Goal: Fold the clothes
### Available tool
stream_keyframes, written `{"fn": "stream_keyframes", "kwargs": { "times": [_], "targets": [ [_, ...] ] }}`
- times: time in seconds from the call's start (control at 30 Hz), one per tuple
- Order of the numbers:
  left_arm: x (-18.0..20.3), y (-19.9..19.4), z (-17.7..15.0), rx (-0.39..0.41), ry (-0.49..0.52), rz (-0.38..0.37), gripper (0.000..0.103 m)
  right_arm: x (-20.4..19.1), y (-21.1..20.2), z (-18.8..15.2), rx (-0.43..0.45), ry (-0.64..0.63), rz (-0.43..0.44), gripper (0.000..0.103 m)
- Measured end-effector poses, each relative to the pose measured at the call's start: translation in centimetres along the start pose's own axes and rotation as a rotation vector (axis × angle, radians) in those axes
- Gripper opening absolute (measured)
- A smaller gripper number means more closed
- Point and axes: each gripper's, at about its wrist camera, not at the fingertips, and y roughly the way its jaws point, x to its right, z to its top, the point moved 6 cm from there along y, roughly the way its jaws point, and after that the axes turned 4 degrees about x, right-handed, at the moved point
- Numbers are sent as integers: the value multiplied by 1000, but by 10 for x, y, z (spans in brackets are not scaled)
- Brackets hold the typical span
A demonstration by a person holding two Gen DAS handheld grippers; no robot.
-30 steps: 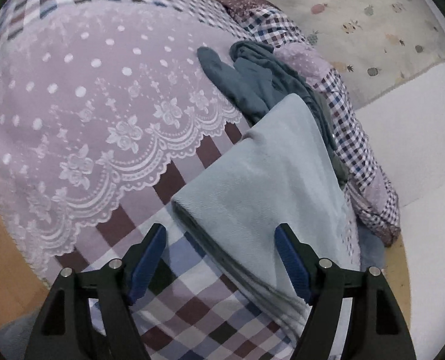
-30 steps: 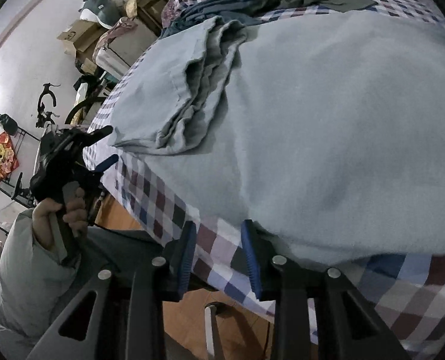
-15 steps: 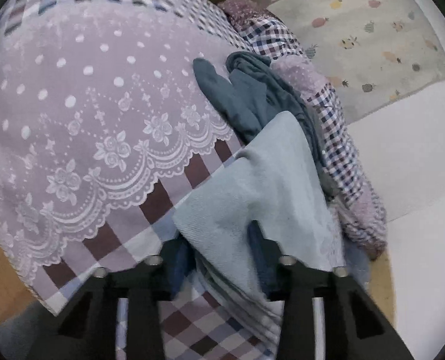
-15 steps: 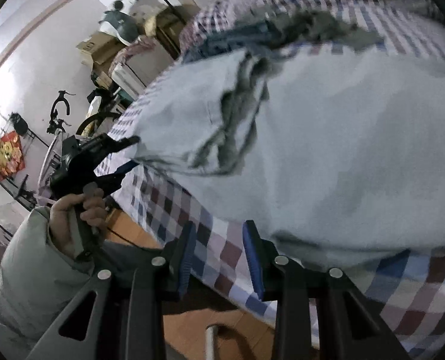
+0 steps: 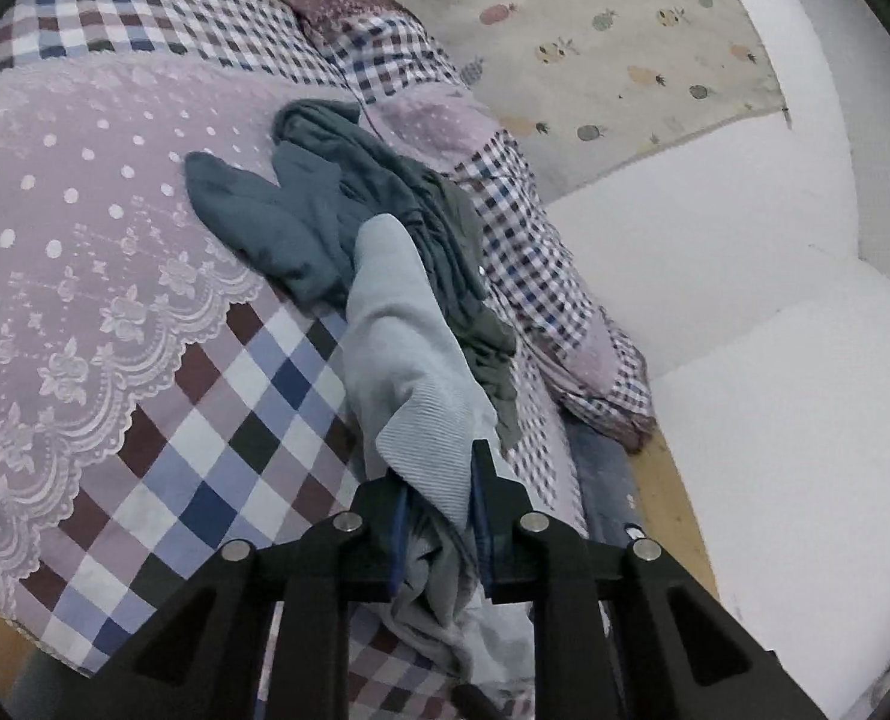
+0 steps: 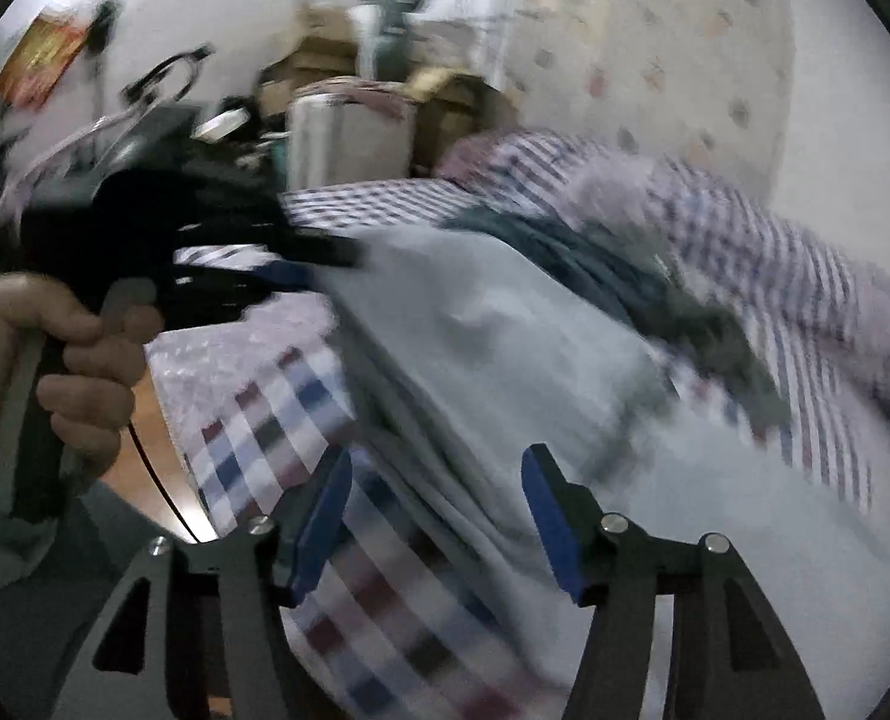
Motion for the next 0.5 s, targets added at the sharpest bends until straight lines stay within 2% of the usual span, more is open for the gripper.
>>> {"fn": "stream_keyframes", "kwargs": {
  "times": [0.1, 0.23, 0.33, 0.4, 0.43, 0.47, 0.5],
  "targets": [
    [3, 1, 2, -26, -3, -38, 17, -27, 21, 18, 34, -114, -35, 63],
    [4, 2, 3, -40, -9, -65, 17, -49, 57, 29, 49, -236, -137, 63],
    [-3, 1, 6, -31, -34, -33, 19, -56, 80, 29, 43, -325, -241, 60],
    [-14, -2, 9, -13, -85, -5, 25, -56, 93, 26, 23, -357, -292, 49],
    [-21, -4, 11, -3, -120, 4, 31, -54, 100, 25, 8, -361, -310, 32],
    [-27, -7, 13, 12, -153, 13, 40, -53, 104, 24, -3, -359, -310, 22],
    [-31, -14, 16, 49, -177, 18, 48, -52, 108, 23, -15, -352, -304, 18]
  ]
}}
